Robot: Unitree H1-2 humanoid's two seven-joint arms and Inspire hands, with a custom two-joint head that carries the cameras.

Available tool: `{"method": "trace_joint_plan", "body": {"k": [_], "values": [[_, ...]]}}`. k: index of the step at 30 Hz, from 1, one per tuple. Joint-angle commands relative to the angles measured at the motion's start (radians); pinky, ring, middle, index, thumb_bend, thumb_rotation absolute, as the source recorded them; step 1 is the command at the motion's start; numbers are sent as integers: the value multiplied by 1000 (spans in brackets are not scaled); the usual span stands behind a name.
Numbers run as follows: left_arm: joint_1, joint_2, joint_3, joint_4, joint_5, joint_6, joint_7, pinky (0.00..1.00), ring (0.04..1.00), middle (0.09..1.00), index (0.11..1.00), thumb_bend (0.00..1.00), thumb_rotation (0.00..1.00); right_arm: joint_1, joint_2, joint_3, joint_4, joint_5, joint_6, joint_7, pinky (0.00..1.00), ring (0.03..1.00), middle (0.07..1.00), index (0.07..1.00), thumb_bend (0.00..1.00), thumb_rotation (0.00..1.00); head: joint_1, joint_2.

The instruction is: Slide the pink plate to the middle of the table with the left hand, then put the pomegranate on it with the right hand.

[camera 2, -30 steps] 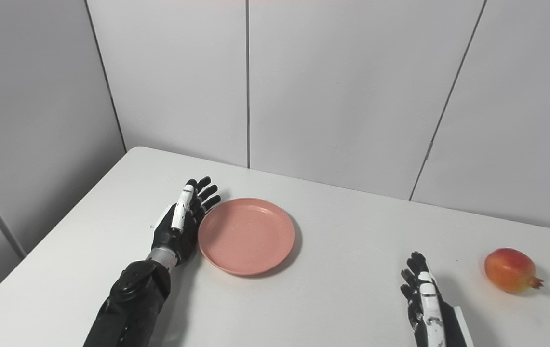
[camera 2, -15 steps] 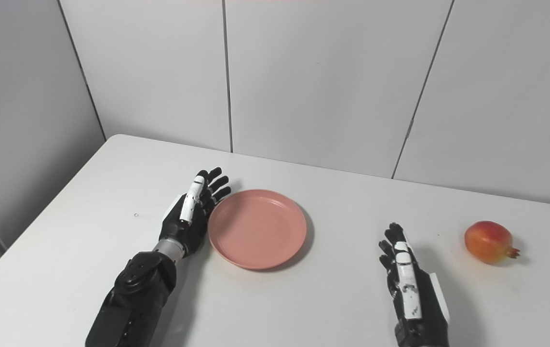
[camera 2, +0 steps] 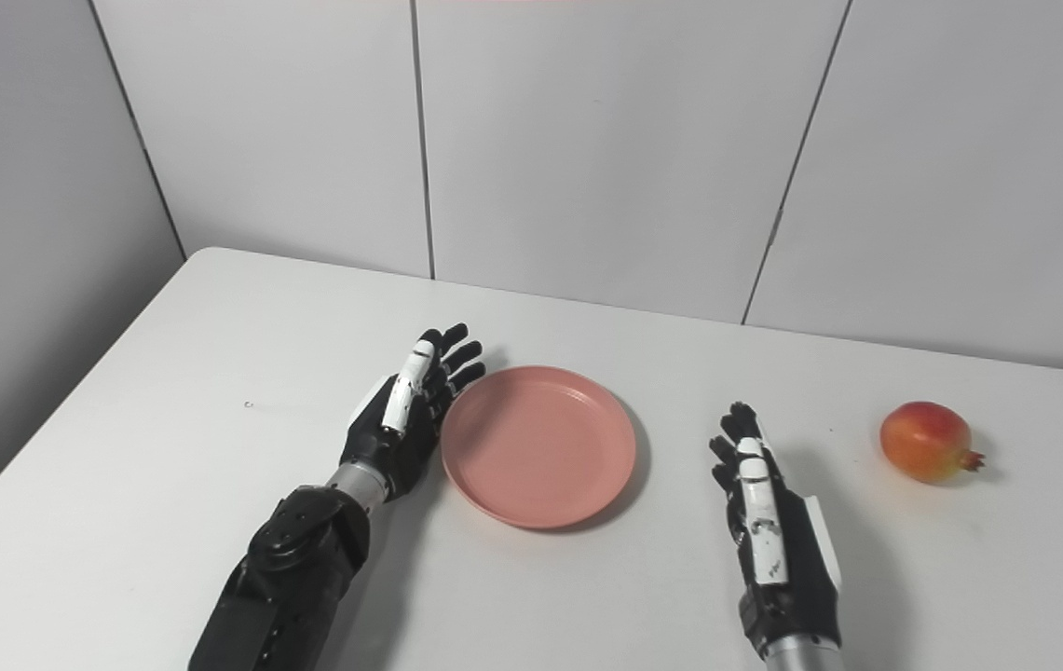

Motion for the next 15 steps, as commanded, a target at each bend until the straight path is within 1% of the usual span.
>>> {"method": "trace_joint_plan", "body": {"k": [1, 4, 8, 15], "values": [[-9, -29, -24, -35, 16, 18, -8, 924, 930, 934, 923, 398, 1000, -32, 11, 3, -29, -4, -11, -7, 960, 946, 959, 952, 341, 1000, -15, 2], [3, -50, -36, -63, 32, 27, -1, 919, 927, 934, 925, 406, 1000, -36, 19, 5, -20, -7, -16, -11, 962, 947, 959, 953, 339, 1000, -44, 6], [19, -76, -42, -98, 45, 30, 4, 926, 927, 939, 928, 405, 1000, -43, 28, 10, -17, -16, -17, -20, 966, 948, 960, 956, 329, 1000, -65, 8], [41, -91, -45, -110, 61, 13, -4, 927, 932, 943, 932, 417, 1000, -47, 31, 12, -16, -28, -18, -25, 977, 955, 968, 963, 336, 1000, -77, 7]]}}
